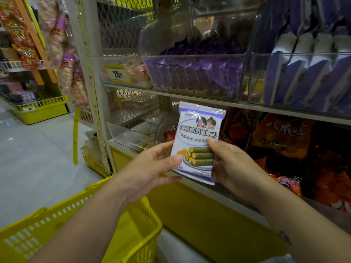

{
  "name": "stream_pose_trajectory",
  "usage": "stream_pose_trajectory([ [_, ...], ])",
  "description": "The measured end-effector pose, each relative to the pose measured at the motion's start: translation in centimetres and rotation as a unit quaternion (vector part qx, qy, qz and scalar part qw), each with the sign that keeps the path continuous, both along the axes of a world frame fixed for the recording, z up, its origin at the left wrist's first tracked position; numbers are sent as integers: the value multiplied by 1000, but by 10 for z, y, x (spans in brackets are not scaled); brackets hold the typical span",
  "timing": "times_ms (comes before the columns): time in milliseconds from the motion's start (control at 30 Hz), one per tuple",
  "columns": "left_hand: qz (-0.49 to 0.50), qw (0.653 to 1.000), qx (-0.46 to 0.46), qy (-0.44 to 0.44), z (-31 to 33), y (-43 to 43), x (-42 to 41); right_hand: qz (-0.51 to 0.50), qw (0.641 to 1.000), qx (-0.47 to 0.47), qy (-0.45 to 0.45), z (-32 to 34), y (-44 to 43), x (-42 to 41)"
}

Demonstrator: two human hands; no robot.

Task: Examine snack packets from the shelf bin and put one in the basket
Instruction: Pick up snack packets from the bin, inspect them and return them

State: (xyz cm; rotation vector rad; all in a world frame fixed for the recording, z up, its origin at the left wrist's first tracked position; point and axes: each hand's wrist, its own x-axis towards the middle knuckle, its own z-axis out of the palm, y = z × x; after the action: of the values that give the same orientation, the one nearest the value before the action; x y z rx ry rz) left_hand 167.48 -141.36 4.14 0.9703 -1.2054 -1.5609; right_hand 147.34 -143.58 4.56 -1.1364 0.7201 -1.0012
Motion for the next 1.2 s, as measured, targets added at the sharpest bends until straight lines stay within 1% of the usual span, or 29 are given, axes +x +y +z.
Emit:
stream_pose_trajectory([
  [133, 30, 998, -47, -2, -5, 0, -4, -36, 998, 5, -50, 1, 0, 1],
  [233, 55, 995, -83, 7, -5, -1, -4, -49, 996, 23, -71, 1, 1, 3],
  [333, 69, 991, -111, 3, -5, 0, -3, -40, 990, 57, -120, 2, 2, 6],
  [400, 65, 990, -126, 5, -4, 0, -3, -23, 982, 91, -163, 4, 4, 7],
  [467, 53, 988, -144, 6, -1, 0, -3, -16, 976, 116, -184, 6, 5, 8],
  [567, 46, 986, -161, 10, 3, 2, -2, -14, 970, 136, -199, 7, 7, 9],
  [633, 60, 984, -169, 2, 3, 1, -1, -18, 970, 143, -196, 8, 9, 9],
  [700, 97, 978, -184, -22, 2, -1, 0, -21, 972, 143, -186, 9, 10, 9],
  [767, 129, 967, -211, -65, 2, -1, 0, -20, 974, 138, -180, 10, 11, 8],
  [800, 144, 953, -242, -111, 2, 0, 0, -23, 974, 135, -179, 10, 12, 8],
  [833, 165, 926, -286, -182, 2, 1, 0, -29, 976, 131, -174, 10, 12, 9],
  [900, 194, 838, -377, -342, 2, 4, 0, -48, 978, 121, -160, 10, 11, 10],
  [933, 188, 799, -412, -395, 2, 6, 0, -57, 979, 119, -156, 9, 10, 11],
  [967, 169, 774, -434, -428, 1, 7, -1, -63, 979, 118, -155, 9, 10, 11],
  [1033, 131, 749, -448, -470, -1, 10, -6, -64, 980, 111, -154, 8, 9, 13],
  [1100, 125, 735, -450, -492, -2, 12, -12, -49, 982, 99, -152, 6, 10, 15],
  [1200, 161, 727, -478, -467, -1, 11, -13, -28, 990, 64, -125, 5, 13, 17],
])
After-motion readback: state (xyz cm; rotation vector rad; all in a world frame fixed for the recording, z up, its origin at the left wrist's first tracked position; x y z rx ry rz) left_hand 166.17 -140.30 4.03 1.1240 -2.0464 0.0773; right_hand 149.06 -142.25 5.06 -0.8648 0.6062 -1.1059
